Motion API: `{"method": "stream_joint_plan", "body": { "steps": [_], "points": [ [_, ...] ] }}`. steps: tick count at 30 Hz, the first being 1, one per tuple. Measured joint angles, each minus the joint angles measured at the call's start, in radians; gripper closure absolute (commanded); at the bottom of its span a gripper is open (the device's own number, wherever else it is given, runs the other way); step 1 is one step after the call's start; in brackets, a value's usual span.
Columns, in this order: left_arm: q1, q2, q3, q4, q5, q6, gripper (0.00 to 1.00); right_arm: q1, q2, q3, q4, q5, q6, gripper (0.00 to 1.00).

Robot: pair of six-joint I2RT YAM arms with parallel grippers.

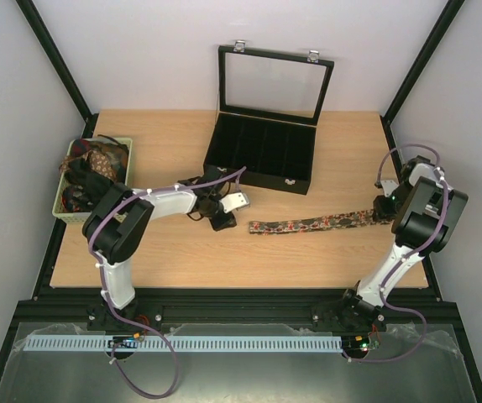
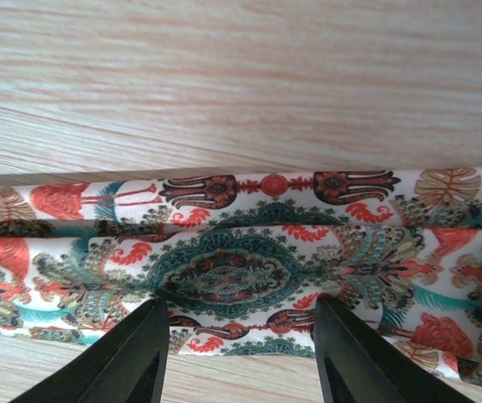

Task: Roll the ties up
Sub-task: Move the tie to the center of the board.

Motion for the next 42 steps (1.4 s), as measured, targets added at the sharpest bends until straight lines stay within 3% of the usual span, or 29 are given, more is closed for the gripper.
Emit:
{"method": "stream_joint_plan", "body": {
  "steps": [2,5,10,19,24,28,36,40,42],
  "points": [
    [0.007,-0.002,0.002,-0.002,-0.003,-0.021,0.41,0.0,0.006,0.021,-0.018,-0.023,0.009,0.46],
    [0.029,-0.02,-0.002,-0.008,0.003,-0.009,0.28,0.0,0.003,0.05,-0.053,-0.072,0.009,0.4],
    [0.022,-0.12,-0.039,-0.008,0.021,0.05,0.19,0.001,-0.04,0.1,-0.134,-0.222,-0.001,0.22],
    [-0.126,-0.063,0.024,0.034,0.029,0.045,0.08,0.016,-0.249,0.192,-0.225,-0.628,0.026,0.07],
    [-0.185,0.024,0.099,0.056,-0.002,0.045,0.11,0.078,-0.36,0.172,-0.203,-0.751,0.119,0.06],
    [-0.206,0.107,0.157,0.066,-0.042,0.039,0.18,0.126,-0.386,0.064,-0.184,-0.813,0.19,0.1],
    [-0.218,0.137,0.159,0.08,-0.077,0.053,0.52,0.152,-0.386,-0.188,-0.137,-0.871,0.32,0.19],
    [-0.216,0.109,0.114,0.112,-0.092,0.068,0.53,0.199,-0.386,-0.269,-0.075,-0.891,0.396,0.28],
    [-0.203,0.095,0.093,0.117,-0.098,0.069,0.44,0.233,-0.386,-0.299,-0.048,-0.893,0.428,0.33]
  ]
}}
